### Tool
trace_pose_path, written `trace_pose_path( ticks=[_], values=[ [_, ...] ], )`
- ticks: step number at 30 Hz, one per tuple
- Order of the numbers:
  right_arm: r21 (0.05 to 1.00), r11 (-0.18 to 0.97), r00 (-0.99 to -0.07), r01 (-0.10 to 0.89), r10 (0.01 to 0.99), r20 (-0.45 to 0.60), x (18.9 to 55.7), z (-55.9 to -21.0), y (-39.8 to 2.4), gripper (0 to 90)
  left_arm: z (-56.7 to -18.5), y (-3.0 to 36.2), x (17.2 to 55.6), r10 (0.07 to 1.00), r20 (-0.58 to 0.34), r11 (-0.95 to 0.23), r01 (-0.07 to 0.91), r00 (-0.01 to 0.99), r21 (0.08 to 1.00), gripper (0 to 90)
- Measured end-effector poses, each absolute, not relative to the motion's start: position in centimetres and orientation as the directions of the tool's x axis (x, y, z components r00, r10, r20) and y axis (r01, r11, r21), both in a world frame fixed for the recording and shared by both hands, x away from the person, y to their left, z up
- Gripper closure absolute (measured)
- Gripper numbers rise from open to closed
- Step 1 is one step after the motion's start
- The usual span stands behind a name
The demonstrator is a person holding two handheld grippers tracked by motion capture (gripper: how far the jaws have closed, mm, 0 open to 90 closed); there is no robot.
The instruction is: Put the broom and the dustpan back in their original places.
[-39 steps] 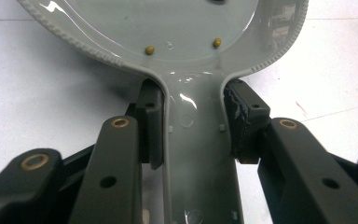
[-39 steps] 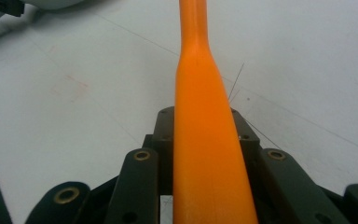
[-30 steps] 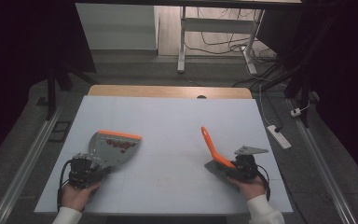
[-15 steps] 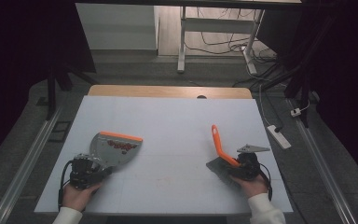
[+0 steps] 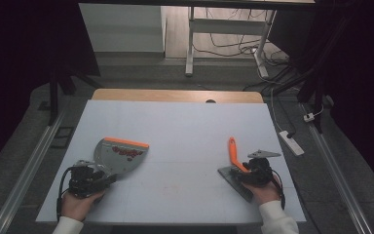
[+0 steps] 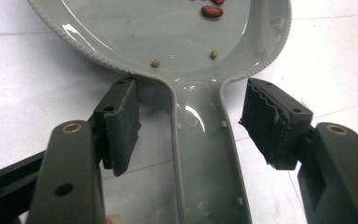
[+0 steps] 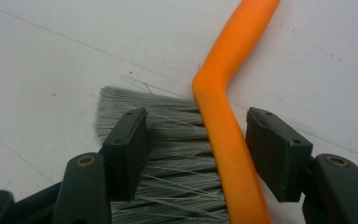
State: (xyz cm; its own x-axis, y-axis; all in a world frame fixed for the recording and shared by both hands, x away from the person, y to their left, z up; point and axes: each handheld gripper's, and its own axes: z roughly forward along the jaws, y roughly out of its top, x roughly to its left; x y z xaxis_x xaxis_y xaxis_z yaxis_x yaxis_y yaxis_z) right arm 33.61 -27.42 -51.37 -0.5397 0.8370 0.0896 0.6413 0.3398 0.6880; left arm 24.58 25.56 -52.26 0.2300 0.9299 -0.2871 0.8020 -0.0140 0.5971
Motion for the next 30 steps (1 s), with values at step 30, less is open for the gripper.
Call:
trace_pose_path(
  ticks=[30],
  values=[
    [0.759, 0.480, -0.755, 0.441, 0.655, 0.025, 31.7, -49.9, -25.2, 42.9, -50.4, 23.2, 24.2, 0.823, -0.161, -0.292, 0.649, 0.545, 0.703, 38.9]
  ],
)
